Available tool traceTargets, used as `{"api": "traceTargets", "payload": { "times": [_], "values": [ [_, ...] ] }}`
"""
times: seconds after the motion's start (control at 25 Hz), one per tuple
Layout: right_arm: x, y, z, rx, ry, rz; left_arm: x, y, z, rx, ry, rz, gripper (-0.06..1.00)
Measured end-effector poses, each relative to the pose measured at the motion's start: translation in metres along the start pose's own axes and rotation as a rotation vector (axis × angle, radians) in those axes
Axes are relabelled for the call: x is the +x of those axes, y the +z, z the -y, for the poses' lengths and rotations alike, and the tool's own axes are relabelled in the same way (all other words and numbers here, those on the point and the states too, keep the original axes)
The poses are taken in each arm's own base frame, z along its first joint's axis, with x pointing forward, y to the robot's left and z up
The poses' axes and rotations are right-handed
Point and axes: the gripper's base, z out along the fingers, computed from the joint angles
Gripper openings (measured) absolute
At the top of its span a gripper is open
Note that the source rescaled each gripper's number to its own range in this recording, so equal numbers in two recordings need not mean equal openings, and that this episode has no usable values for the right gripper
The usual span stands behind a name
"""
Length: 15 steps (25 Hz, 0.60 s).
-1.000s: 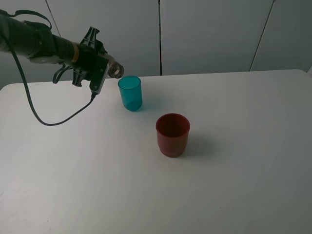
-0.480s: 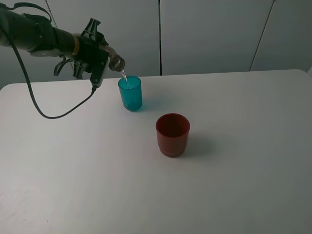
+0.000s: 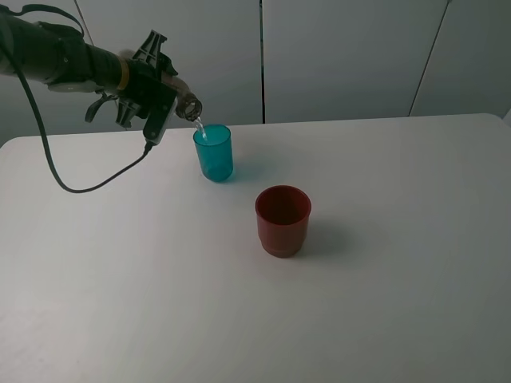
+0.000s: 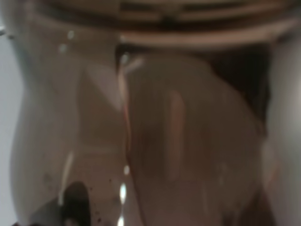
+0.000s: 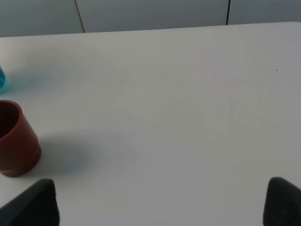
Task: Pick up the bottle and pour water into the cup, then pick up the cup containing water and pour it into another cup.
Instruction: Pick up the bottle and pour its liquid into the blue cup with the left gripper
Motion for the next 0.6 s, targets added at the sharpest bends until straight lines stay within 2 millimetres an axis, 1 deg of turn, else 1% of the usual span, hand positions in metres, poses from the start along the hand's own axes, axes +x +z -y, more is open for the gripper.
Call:
{"api": "traceTargets", "payload": {
  "times": [0.6],
  "values": [
    [0.0,0.0,0.0,0.0,0.0,0.0,0.0001,0.0,-0.0006,-0.003,0.008,0.001,0.02]
  ]
}}
